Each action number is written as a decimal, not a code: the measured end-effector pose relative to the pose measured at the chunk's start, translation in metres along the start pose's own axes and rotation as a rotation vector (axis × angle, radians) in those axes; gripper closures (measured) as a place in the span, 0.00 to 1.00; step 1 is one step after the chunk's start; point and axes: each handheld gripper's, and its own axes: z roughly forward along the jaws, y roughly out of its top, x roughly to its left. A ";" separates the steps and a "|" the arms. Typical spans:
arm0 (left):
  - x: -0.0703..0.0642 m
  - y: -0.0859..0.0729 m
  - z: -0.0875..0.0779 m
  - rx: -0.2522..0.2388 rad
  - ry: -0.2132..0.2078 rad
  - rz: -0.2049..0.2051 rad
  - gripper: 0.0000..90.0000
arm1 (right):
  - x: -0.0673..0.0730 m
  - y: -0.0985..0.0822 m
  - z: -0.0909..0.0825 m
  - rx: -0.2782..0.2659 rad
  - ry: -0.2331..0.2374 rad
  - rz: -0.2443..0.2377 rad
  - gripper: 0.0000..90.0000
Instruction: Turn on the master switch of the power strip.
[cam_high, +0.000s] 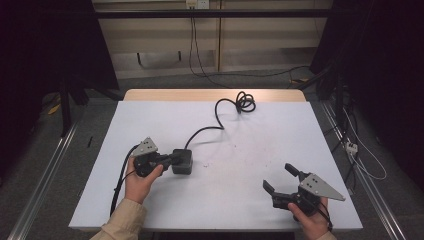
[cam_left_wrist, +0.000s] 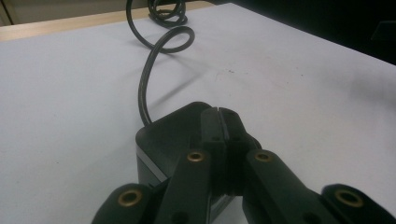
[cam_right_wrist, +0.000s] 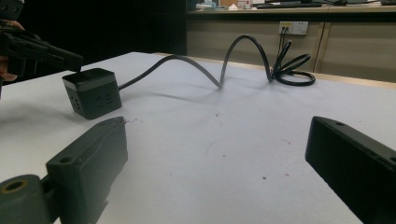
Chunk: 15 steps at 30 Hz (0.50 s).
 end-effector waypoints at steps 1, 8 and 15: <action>0.000 0.000 0.000 -0.001 -0.001 0.000 1.00 | 0.000 0.000 0.000 0.001 0.000 -0.001 0.06; 0.000 0.000 0.002 0.003 0.009 0.005 1.00 | 0.000 0.000 0.000 0.000 0.000 0.000 0.06; 0.000 -0.001 0.003 0.004 0.004 0.009 1.00 | 0.000 0.000 -0.001 -0.001 -0.001 0.000 0.06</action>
